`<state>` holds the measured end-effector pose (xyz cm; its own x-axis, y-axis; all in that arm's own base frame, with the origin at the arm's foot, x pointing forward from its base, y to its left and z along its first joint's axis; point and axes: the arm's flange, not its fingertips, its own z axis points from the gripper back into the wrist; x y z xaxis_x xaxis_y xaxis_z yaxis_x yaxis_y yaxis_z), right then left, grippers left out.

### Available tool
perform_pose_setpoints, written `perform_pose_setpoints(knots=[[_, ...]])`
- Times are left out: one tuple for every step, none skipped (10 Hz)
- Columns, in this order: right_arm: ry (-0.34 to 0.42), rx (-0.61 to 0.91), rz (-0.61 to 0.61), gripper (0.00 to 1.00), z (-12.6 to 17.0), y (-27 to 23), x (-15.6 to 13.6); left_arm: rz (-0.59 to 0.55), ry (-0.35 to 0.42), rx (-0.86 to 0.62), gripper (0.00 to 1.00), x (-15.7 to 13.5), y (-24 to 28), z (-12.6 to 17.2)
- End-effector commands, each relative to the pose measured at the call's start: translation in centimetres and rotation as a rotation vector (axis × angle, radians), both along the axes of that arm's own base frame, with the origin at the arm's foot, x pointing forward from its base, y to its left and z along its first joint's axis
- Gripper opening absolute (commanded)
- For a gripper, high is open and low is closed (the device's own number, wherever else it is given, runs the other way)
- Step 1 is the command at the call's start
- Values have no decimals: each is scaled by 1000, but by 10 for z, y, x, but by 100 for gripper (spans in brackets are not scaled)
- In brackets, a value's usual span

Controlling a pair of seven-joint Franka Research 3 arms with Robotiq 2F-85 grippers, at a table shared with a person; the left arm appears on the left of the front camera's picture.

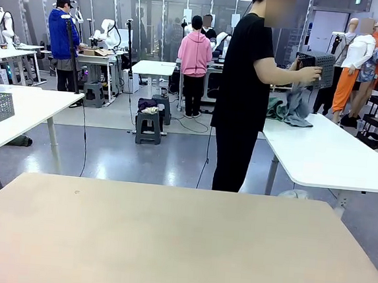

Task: Fold the towels and place them in the basket.
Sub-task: When a person lays out a Towel with hook on the table, fold it in half twice.

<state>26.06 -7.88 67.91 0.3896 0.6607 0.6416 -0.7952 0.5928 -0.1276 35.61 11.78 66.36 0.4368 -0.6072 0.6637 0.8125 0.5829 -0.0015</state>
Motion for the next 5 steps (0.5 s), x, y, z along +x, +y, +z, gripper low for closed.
perform_pose_setpoints(knots=[[-23, 13, -1, 100, 3, -2, 0, -1, -2, -2, 100, 0, -1, 0], [-39, 28, 4, 100, 4, -5, -1, -1, -2, -2, 100, 0, -1, 0], [-44, 45, 14, 100, 4, -7, -2, -1, -2, -2, 100, 0, -1, 0], [-55, 59, 19, 100, 5, -10, -3, -1, -2, -2, 100, 0, -1, 0], [-57, 67, 23, 100, 6, -11, -3, -1, -2, -2, 100, 0, -1, 0]])
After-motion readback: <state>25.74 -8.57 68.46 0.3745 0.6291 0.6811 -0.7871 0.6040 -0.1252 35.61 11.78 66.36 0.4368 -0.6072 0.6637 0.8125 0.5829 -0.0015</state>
